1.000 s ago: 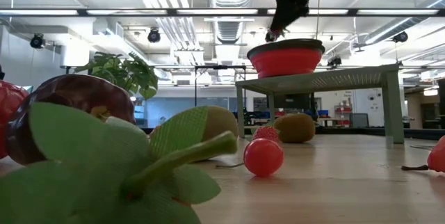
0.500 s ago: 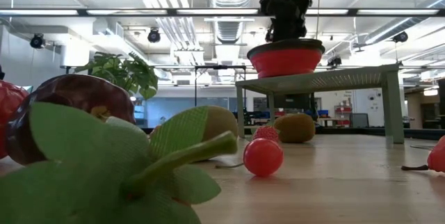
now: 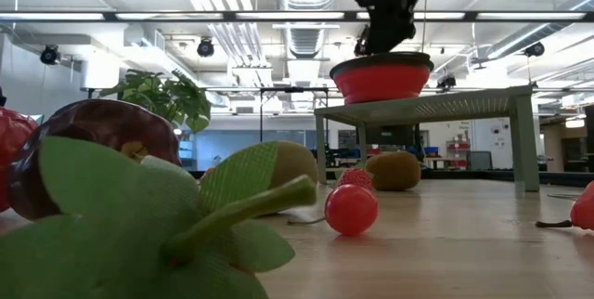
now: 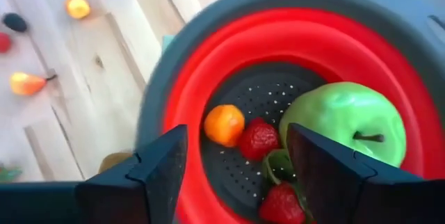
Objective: Pick & Place Fruit
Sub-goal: Put the red pomegranate into the red strainer bowl
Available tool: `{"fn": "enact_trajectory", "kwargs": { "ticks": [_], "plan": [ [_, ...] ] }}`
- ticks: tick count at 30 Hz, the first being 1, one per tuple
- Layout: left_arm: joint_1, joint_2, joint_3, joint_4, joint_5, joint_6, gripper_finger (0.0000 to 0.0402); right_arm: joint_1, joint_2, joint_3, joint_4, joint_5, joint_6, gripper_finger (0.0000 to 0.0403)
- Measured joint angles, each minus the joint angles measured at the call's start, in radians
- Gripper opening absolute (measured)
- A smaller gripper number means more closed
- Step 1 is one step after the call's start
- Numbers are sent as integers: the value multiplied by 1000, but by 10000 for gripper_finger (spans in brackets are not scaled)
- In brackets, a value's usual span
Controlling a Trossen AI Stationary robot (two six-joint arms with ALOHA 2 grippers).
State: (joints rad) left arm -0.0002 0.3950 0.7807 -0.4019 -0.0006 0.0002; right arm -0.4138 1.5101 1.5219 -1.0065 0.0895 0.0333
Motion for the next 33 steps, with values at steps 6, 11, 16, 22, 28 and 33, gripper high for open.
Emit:
{"fn": "enact_trajectory", "kwargs": {
  "ticks": [6, 11, 16, 22, 28, 33],
  "plan": [
    [0, 0, 0, 0, 0, 0, 46, 78, -48, 0, 0, 0, 51, 212],
    [0, 0, 0, 0, 0, 0, 46, 198, -75, 0, -8, 52, 115, 188],
    [0, 0, 0, 0, 0, 0, 46, 344, -85, 0, -47, 141, 191, 160],
    [0, 0, 0, 0, 0, 0, 46, 513, -85, 0, -97, 205, 264, 123],
    [0, 0, 0, 0, 0, 0, 46, 642, -86, 0, -175, 275, 337, 85],
    [0, 0, 0, 0, 0, 0, 46, 697, -111, -43, -189, 304, 364, 51]
  ]
}}
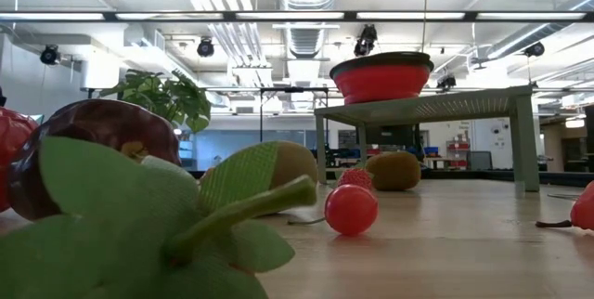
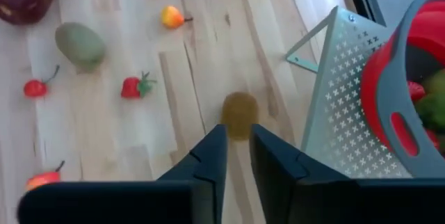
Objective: Pick & Place Fruit
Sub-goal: Put the red pomegranate into the red strainer bowl
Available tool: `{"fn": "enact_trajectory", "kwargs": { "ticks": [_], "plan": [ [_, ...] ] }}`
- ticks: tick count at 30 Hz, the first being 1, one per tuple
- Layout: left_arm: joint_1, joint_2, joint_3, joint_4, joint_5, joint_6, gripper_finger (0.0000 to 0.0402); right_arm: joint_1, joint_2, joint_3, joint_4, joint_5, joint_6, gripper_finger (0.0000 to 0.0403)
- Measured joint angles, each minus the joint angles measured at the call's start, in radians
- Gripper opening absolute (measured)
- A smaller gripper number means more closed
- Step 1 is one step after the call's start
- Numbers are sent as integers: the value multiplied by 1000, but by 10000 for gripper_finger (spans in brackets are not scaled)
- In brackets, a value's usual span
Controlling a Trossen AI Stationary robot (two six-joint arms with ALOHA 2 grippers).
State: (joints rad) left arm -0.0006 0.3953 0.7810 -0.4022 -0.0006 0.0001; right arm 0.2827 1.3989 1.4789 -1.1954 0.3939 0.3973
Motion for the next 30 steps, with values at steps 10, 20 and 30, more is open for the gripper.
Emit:
{"fn": "enact_trajectory", "kwargs": {
  "ticks": [10, 20, 30],
  "plan": [
    [0, 0, 0, 0, 0, 0, 46, -1, -263, -353, 406, -107, -64, 9],
    [0, 0, 0, 0, 0, 0, 46, -1, -589, -637, 652, -176, -135, 8],
    [0, 0, 0, 0, 0, 0, 46, -1, -780, -668, 646, 55, -408, 8]
  ]
}}
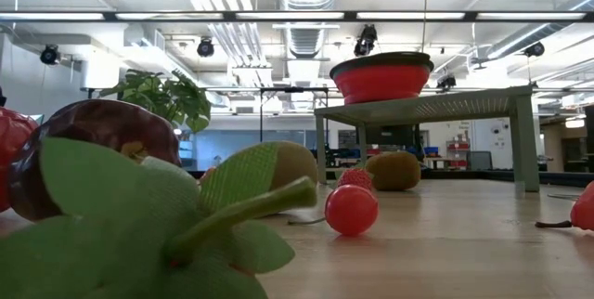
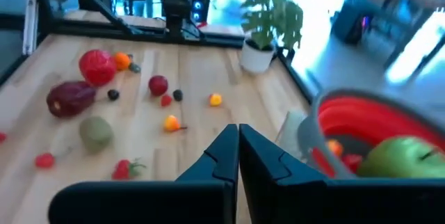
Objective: Pick & Place Fruit
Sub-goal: Put the red pomegranate into the red strainer bowl
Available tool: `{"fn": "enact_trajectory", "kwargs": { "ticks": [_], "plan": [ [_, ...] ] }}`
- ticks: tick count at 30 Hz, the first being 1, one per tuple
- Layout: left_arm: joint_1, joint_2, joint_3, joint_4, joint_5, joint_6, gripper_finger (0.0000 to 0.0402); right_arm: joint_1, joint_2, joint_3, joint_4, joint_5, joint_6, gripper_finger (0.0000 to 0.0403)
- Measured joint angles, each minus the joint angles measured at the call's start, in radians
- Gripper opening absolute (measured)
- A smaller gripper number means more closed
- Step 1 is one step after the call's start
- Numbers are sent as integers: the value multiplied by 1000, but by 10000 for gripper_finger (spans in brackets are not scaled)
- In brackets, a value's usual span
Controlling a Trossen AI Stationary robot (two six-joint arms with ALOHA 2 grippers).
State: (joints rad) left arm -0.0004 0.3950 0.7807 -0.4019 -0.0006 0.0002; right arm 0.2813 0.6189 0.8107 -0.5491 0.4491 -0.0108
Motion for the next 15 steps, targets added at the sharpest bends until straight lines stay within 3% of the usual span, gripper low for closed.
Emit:
{"fn": "enact_trajectory", "kwargs": {
  "ticks": [5, 15],
  "plan": [
    [0, 0, 0, 0, 0, 0, 46, 0, -73, -5, -27, 18, -62, 8],
    [0, 5, 0, 8, 0, 2, 46, 0, -294, -9, -346, 25, 53, 8]
  ]
}}
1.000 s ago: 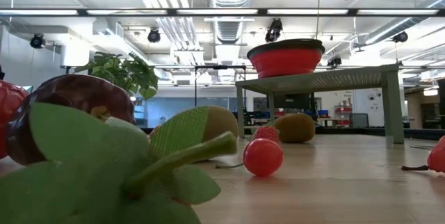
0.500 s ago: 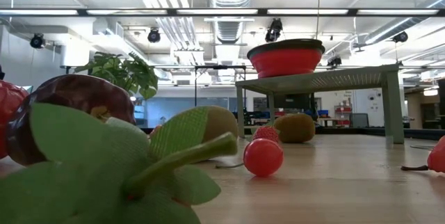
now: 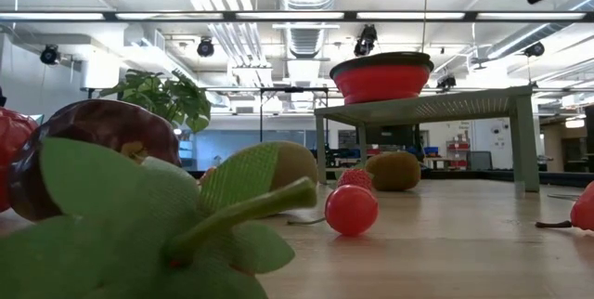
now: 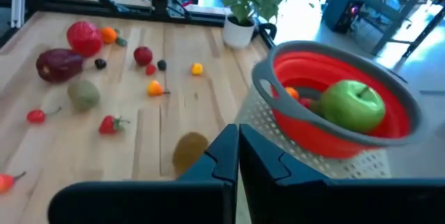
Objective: Pick & Place Fruit
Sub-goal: Put the red pomegranate into the red strainer bowl
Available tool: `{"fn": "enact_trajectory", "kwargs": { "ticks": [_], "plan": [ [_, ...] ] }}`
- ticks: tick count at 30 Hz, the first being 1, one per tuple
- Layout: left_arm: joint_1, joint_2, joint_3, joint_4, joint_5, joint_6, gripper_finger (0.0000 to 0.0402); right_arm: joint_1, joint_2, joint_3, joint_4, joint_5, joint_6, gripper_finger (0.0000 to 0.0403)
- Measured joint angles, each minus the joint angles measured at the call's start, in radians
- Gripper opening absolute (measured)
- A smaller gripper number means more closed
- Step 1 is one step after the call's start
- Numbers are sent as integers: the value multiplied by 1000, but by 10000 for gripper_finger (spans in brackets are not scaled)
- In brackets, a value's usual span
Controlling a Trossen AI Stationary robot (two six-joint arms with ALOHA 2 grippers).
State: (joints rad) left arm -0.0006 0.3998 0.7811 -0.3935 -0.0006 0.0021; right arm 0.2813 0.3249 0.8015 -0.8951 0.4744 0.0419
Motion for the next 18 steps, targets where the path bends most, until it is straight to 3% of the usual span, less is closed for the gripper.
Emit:
{"fn": "enact_trajectory", "kwargs": {
  "ticks": [10, 13, 18],
  "plan": [
    [0, 28, 0, 10, 0, -12, 46, 0, -130, -1, -15, 0, -63, 8],
    [0, 59, 0, 12, 11, 45, 49, 0, -144, -1, -15, 0, -67, 8],
    [-1, 152, 0, 23, 28, 75, 90, 0, -149, -1, -15, 0, -68, 8]
  ]
}}
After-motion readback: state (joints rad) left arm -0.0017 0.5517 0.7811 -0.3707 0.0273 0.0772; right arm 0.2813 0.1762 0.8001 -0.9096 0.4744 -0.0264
